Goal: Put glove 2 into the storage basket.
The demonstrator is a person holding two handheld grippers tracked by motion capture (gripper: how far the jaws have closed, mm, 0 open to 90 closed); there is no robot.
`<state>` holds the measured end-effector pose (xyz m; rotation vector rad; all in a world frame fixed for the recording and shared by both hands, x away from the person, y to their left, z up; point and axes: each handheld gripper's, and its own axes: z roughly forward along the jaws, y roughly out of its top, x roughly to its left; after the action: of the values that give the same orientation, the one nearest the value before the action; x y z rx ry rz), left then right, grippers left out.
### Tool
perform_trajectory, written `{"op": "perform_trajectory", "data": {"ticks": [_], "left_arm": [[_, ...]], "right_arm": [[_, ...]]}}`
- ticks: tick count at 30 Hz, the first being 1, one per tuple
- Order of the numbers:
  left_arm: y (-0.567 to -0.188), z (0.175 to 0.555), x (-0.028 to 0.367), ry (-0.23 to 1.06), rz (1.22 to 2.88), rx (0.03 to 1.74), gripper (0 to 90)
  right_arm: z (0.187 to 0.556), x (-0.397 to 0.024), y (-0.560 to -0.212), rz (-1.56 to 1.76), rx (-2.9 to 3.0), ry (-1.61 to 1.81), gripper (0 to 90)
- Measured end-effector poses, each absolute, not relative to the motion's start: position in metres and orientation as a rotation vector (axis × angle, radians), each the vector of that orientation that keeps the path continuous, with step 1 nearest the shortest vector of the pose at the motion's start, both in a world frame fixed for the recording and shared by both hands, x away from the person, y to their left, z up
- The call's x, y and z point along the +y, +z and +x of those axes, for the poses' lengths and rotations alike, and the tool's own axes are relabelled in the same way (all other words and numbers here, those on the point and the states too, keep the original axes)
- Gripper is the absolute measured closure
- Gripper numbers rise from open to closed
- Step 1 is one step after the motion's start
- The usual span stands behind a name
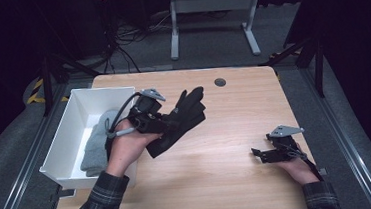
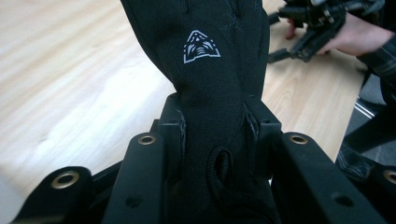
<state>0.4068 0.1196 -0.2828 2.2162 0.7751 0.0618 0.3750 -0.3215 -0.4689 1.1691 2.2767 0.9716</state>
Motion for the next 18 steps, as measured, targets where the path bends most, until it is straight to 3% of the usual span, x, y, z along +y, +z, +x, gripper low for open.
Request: {"op": "perform_trajectory", "data": {"ticks": [8,18], "left_arm": [[-0.266,0.411,0.173,0.161,2.134,0.911,66.4],[-0.277,0.411,0.248,0.256,2.027,1.133,66.4]], "right_arm": [[0.375,-0.321,-0.469,1.171,2.276,0.971,14.0],[0.375,-0.321,-0.469,1.172,2.276,0.971,14.0]]}}
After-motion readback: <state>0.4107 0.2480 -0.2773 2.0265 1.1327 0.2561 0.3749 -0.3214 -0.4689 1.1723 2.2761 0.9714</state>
